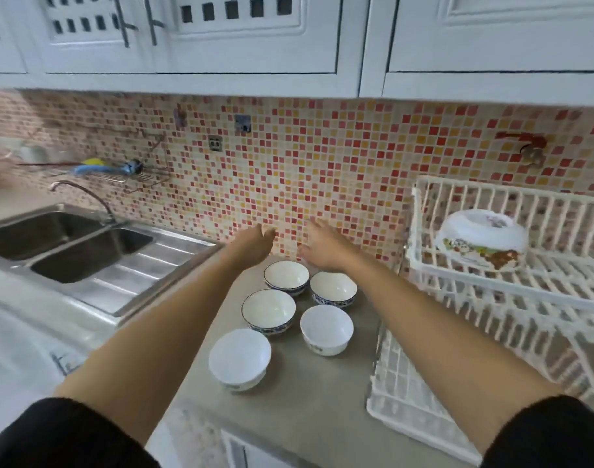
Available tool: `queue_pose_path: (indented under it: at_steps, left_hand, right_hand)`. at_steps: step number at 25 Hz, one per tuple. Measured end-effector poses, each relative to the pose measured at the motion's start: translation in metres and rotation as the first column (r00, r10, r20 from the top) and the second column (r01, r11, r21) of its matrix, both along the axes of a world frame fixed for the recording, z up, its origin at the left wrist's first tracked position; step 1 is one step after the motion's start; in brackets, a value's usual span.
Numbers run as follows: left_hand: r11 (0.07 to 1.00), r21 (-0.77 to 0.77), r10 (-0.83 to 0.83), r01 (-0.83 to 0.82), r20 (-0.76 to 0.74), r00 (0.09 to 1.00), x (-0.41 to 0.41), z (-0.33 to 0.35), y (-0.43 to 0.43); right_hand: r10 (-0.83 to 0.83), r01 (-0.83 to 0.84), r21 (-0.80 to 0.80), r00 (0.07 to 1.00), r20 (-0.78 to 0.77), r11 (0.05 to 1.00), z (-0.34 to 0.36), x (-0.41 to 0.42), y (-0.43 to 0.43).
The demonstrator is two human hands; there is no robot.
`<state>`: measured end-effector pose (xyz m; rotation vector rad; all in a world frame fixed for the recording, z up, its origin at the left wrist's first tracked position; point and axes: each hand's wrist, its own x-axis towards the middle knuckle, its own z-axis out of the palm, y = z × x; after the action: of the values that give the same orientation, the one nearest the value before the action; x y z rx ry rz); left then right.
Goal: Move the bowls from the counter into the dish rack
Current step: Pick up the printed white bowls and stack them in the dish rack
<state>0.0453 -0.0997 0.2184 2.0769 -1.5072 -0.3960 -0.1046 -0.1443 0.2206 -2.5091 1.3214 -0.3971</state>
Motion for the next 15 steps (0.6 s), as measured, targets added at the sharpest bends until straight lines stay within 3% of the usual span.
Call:
queue_pose_path:
  at_steps: [3,7,10,15]
  left_hand:
    - [0.985,0.17,0.022,-0.037,0.09,0.996,0.043,-0.072,0.014]
    - [0.926,0.371,0.035,-0.073,0.11,0.993,0.082,-0.174,0.031]
    - [0.901,0.423,0.098,-0.091,0.004,0.995,0.104,-0.231,0.044]
    - [0.906,0.423,0.022,-0.011,-0.021,1.0,0.107,-0.27,0.056]
  right_hand:
    - [-0.042,0.049,0.19,0.998,-0.045,0.981,-0.09,0.036,0.01]
    - [-0.163,0.159,0.441,0.986,-0.03,0.884,-0.211,0.059,0.037]
    - [-0.289,0.233,0.549,0.957,0.017,0.803,-0.26,0.077,0.049]
    - [-0.468,0.253,0.665,0.869,0.164,0.703,-0.291,0.1,0.066]
